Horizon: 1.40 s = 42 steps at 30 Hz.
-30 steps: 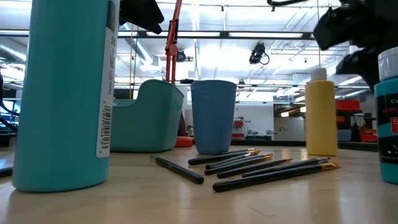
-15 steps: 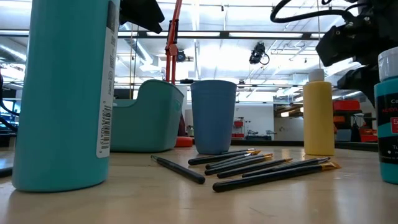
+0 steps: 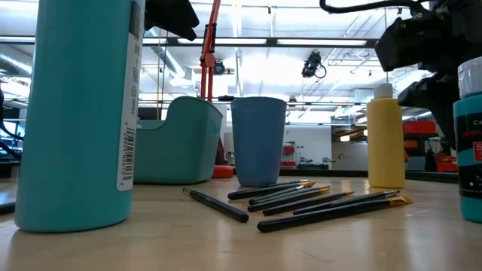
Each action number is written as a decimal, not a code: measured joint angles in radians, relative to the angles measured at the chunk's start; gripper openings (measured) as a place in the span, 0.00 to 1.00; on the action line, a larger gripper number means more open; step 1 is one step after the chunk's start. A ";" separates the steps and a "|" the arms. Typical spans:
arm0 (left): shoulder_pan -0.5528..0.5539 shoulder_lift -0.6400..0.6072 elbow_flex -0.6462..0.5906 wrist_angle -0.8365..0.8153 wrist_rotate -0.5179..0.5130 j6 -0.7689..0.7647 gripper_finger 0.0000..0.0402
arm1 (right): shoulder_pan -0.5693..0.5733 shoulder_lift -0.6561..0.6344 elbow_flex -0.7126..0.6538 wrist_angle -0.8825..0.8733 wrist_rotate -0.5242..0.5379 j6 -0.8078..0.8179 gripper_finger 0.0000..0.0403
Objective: Pick & Place Paint Supplies
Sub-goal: Put the blue green paint bottle into the green bin
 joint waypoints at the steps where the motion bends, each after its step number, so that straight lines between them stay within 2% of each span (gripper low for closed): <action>1: 0.000 0.000 0.000 0.000 0.000 0.000 0.48 | 0.000 0.000 0.000 -0.003 -0.006 0.000 0.56; 6: 0.000 0.000 0.000 0.000 0.000 0.000 0.48 | 0.000 0.000 0.000 0.000 -0.017 0.013 0.53; 11: 0.000 0.000 0.000 0.000 0.000 0.000 0.48 | -0.001 -0.002 0.002 0.007 -0.022 0.025 0.43; 14: 0.000 0.000 0.000 0.000 0.000 0.000 0.48 | -0.004 -0.001 0.008 0.019 -0.063 0.027 0.39; 18: 0.000 0.000 0.000 0.000 0.000 0.003 0.48 | -0.004 -0.001 0.057 0.022 -0.079 0.021 0.38; 21: 0.000 0.000 0.000 0.000 0.000 0.003 0.48 | -0.006 -0.001 0.118 0.018 -0.070 -0.037 0.41; 26: 0.000 0.000 0.000 0.000 0.000 0.004 0.48 | -0.037 -0.001 0.229 0.029 0.046 -0.195 0.41; 31: 0.000 0.000 0.000 0.000 0.000 0.004 0.48 | -0.101 0.000 0.292 0.129 0.028 -0.386 0.40; 35: 0.000 0.000 0.000 0.000 0.000 0.004 0.48 | -0.156 0.051 0.355 0.172 0.013 -0.457 0.40; 42: 0.000 0.001 0.000 0.001 0.000 0.047 0.48 | -0.214 0.264 0.553 0.125 0.050 -0.534 0.40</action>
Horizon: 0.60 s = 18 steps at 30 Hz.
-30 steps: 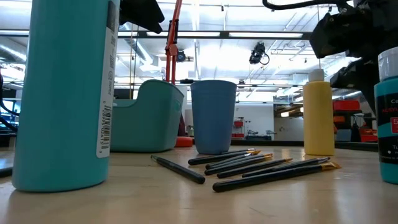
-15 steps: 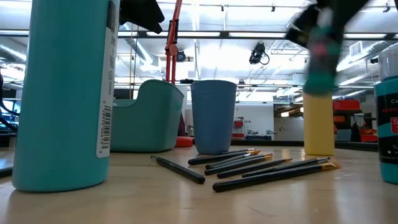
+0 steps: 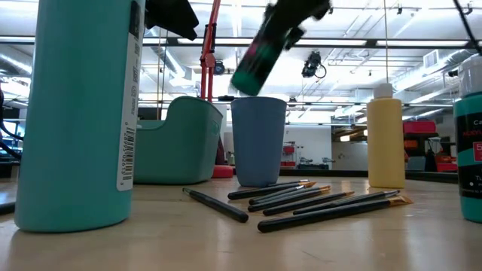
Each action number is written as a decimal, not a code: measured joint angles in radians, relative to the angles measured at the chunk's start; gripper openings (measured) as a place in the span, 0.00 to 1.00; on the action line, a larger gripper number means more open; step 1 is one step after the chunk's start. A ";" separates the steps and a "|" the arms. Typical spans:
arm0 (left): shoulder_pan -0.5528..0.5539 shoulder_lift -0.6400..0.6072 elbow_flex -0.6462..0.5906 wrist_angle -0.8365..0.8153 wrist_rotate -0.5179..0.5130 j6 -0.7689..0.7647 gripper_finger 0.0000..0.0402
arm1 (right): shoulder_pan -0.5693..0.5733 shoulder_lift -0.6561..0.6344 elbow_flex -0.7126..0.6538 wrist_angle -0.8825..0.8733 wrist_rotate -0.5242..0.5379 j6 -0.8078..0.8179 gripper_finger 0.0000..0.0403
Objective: Pick & Place Paint Supplies
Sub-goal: Put the blue green paint bottle into the green bin
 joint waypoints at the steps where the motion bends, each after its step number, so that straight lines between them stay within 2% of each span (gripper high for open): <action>1: 0.000 0.000 0.000 0.000 0.002 0.001 0.48 | -0.006 0.031 0.023 -0.017 0.000 -0.008 0.40; 6: 0.000 0.000 0.000 -0.001 0.024 0.000 0.48 | -0.021 0.145 0.081 -0.054 0.018 -0.056 0.40; 18: 0.000 0.000 0.000 -0.003 0.029 0.000 0.48 | -0.047 0.254 0.084 -0.031 0.027 -0.099 0.40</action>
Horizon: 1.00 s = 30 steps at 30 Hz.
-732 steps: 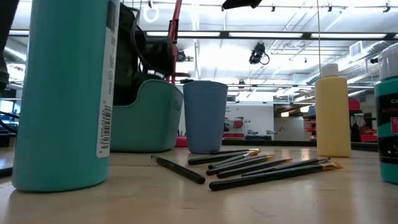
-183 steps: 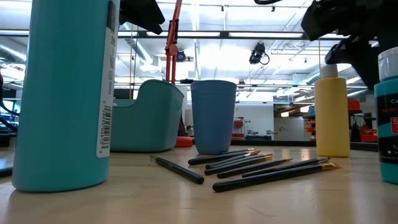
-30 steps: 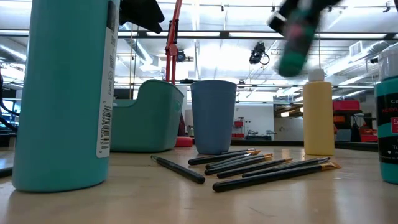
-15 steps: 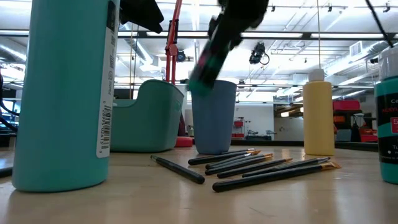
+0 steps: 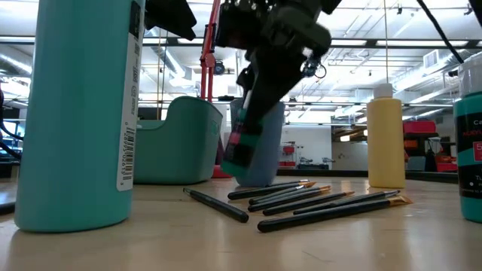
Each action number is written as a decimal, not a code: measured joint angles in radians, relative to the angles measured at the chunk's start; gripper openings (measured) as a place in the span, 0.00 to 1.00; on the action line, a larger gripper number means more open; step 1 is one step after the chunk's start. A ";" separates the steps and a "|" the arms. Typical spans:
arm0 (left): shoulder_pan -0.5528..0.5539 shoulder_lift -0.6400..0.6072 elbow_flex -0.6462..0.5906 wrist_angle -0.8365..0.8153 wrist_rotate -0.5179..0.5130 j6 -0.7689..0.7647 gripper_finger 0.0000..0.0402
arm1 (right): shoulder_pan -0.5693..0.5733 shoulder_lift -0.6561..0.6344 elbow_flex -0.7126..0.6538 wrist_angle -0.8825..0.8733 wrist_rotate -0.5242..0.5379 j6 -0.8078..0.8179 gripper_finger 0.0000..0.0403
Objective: Pick & Place Paint Supplies
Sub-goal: Put the blue green paint bottle into the green bin
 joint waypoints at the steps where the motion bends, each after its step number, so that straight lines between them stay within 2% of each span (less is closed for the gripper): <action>1: 0.000 0.000 0.000 0.000 0.000 0.000 0.48 | 0.000 0.006 0.000 0.003 -0.002 -0.007 0.40; 11: 0.000 0.000 0.000 0.002 0.017 -0.002 0.48 | 0.001 0.018 0.000 0.002 -0.015 -0.016 0.42; 22: 0.000 0.000 0.000 0.002 0.019 -0.002 0.48 | 0.001 0.018 0.000 0.003 -0.040 -0.057 0.56; 30: 0.000 0.000 0.000 0.002 0.020 -0.002 0.48 | 0.002 0.014 -0.001 0.000 0.019 -0.067 0.58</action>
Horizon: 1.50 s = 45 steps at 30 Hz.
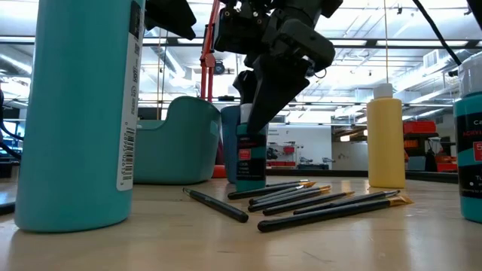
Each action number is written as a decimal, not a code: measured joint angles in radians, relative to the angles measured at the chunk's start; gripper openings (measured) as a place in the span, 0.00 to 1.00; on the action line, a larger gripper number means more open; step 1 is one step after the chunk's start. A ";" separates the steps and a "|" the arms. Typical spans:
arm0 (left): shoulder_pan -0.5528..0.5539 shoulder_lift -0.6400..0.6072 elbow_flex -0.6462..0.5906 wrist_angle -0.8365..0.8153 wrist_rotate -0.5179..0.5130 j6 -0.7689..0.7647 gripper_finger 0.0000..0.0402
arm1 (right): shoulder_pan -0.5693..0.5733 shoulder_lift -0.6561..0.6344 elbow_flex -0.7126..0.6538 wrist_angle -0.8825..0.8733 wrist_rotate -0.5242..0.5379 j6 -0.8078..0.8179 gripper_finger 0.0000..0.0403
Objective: Pick & Place Paint Supplies
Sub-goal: Put the blue green paint bottle into the green bin
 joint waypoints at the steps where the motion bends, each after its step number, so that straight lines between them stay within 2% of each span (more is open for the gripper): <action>1: 0.000 0.000 0.000 0.000 0.000 0.000 0.48 | 0.000 -0.004 0.000 -0.003 0.000 0.001 0.58; 9: 0.000 0.000 0.000 0.003 -0.001 -0.025 0.48 | 0.014 -0.077 -0.001 -0.052 0.000 0.054 0.54; 15: 0.005 0.000 0.000 0.003 -0.008 -0.017 0.48 | 0.038 -0.169 -0.001 -0.209 0.002 0.109 0.51; 20: 0.020 0.000 0.000 0.025 0.118 0.188 0.48 | 0.080 -0.242 -0.001 -0.298 0.001 0.185 0.47; 23: 0.026 0.036 0.001 0.115 0.192 0.272 0.48 | 0.109 -0.277 -0.001 -0.340 0.001 0.185 0.46; 26: 0.026 0.083 0.002 0.234 0.206 0.344 0.48 | 0.141 -0.310 -0.001 -0.384 0.001 0.197 0.46; 32: 0.059 0.184 0.014 0.309 0.272 0.344 0.48 | 0.215 -0.390 -0.036 -0.451 0.022 0.201 0.46; 36: 0.105 0.235 0.040 0.315 0.338 0.340 0.48 | 0.240 -0.496 -0.149 -0.406 0.028 0.207 0.46; 40: 0.145 0.266 0.046 0.357 0.414 0.334 0.48 | 0.242 -0.626 -0.311 -0.270 0.029 0.275 0.46; 45: 0.170 0.279 0.037 0.368 0.441 0.336 0.48 | 0.241 -0.760 -0.481 -0.081 0.029 0.319 0.46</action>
